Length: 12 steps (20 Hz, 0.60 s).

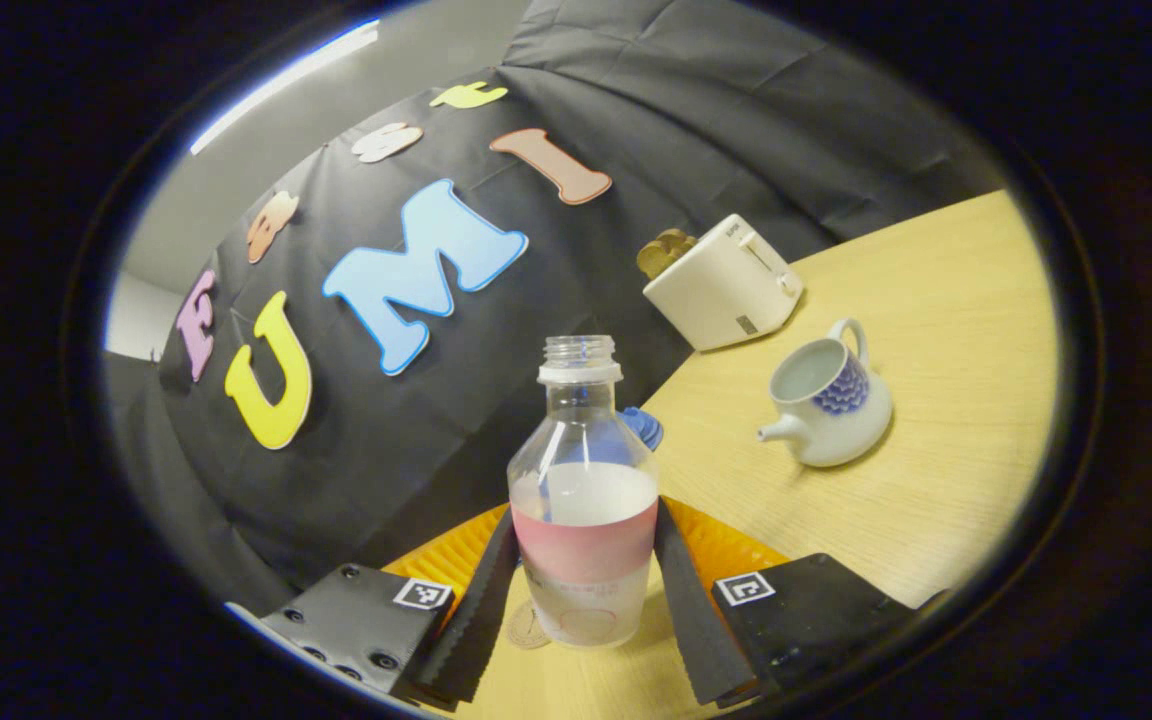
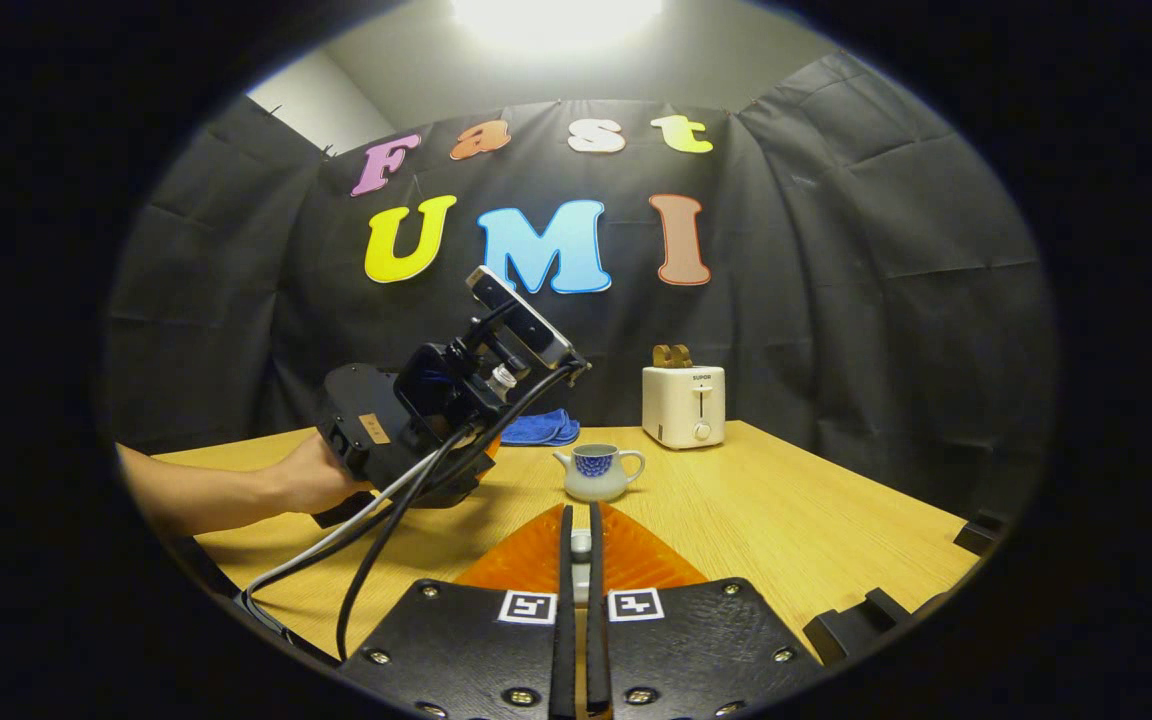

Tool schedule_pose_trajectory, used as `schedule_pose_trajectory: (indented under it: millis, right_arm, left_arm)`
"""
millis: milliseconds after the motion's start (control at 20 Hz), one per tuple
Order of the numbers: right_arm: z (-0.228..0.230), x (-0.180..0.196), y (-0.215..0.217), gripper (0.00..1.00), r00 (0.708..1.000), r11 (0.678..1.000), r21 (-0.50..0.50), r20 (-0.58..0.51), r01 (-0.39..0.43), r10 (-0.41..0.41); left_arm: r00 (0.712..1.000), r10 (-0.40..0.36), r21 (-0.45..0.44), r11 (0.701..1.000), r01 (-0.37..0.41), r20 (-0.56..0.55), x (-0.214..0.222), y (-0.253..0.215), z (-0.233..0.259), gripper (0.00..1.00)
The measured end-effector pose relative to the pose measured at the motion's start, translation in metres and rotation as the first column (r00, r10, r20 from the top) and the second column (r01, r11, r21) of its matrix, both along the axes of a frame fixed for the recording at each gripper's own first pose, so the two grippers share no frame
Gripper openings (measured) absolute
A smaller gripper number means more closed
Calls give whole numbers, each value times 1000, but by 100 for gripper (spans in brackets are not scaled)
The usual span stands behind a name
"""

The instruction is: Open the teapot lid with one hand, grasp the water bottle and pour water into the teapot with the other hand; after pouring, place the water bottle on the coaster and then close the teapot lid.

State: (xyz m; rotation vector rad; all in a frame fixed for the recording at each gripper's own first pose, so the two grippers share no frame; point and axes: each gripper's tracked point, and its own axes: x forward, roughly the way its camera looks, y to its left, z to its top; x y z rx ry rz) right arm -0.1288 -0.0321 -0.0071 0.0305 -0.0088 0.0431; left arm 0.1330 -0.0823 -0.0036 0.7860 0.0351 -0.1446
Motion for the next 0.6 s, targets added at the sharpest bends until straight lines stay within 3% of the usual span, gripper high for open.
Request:
schedule_pose_trajectory:
  millis: [250, 600]
  right_arm:
    - [-6, -7, -5, 5, 1000, 1000, 12, -2, 6, -6]
    - [-11, -7, -10, 4, 1000, 1000, 16, -17, 12, -12]
  left_arm:
    - [999, -27, 201, 979, 33, -29, 0, -23, -15, 86]
    - [997, -43, 376, 924, 64, -62, 11, -41, -34, 86]
